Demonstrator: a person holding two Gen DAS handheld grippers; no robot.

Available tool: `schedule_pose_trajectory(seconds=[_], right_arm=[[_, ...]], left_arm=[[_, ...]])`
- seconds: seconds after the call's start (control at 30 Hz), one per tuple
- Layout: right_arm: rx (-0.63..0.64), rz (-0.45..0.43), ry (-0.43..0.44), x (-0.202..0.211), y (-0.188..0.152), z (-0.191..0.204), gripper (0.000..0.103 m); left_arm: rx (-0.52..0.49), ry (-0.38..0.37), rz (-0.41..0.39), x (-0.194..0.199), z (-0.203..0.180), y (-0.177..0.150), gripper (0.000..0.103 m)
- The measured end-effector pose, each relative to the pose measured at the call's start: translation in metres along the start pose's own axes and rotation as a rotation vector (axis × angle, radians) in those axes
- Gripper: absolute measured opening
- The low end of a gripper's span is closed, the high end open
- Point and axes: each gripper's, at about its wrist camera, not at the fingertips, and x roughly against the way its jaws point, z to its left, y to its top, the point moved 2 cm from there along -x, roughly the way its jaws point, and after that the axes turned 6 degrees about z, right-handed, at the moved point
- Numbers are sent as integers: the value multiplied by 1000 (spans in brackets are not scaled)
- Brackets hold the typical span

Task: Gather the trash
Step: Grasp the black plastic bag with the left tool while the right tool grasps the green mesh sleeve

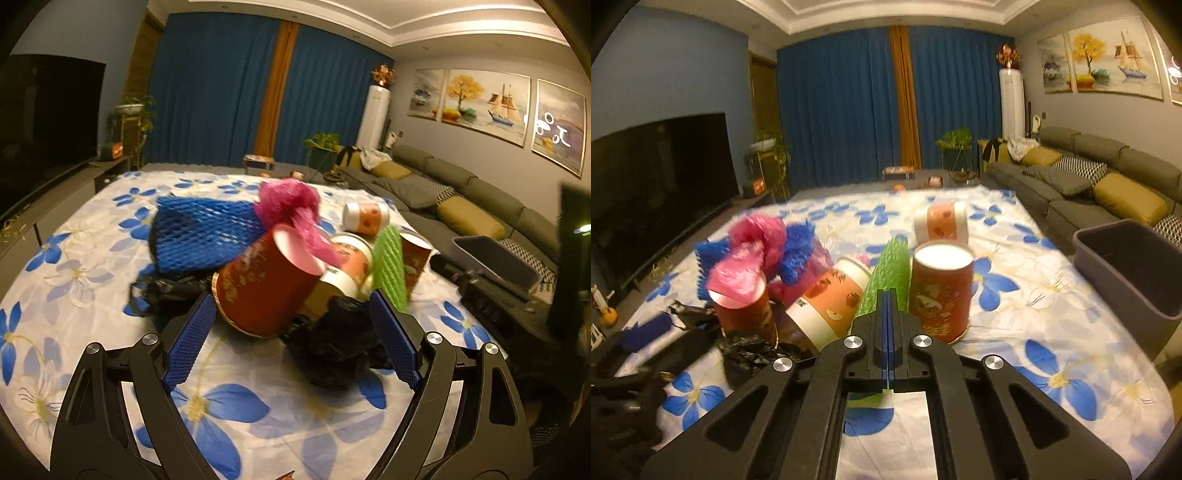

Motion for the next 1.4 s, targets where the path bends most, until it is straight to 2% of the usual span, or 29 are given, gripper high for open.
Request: schedule_pose_trajectory(seconds=[0.17, 0.3, 0.37, 0.43, 0.47, 0.5, 0.53, 0.6, 0.7, 0.83, 1.13, 1.4], right_arm=[[-3, -59, -12, 29, -1, -9, 1], [-6, -55, -7, 34, -3, -15, 1], [-15, -42, 1, 32, -5, -18, 1], [-23, -22, 22, 29, -8, -18, 2], [-24, -15, 27, 28, -8, -19, 4], [-21, -10, 31, 27, -9, -18, 12], [-16, -7, 31, 26, -10, -16, 27], [-21, -7, 31, 24, -12, -15, 44], [-29, 12, 37, 18, -12, -15, 45], [-27, 41, 28, 9, -14, -13, 47], [2, 94, 20, -18, -11, 1, 47], [21, 155, -1, -44, -9, 13, 47]], left_arm=[[-42, -18, 50, -15, -14, -5, 69], [-38, -66, 116, -29, -19, -10, 61], [-37, -80, 138, -35, -20, -11, 52], [-50, -79, 163, -41, -23, -13, 38], [-54, -81, 173, -42, -24, -15, 35], [-56, -90, 183, -44, -25, -16, 29], [-54, -101, 189, -45, -25, -17, 23], [-49, -115, 191, -45, -25, -18, 15], [-35, -130, 191, -45, -22, -19, 4], [-42, -129, 156, -34, -17, -19, 1], [-55, -110, 24, 23, -1, -7, 1], [-9, -110, -17, 44, 15, -2, 1]])
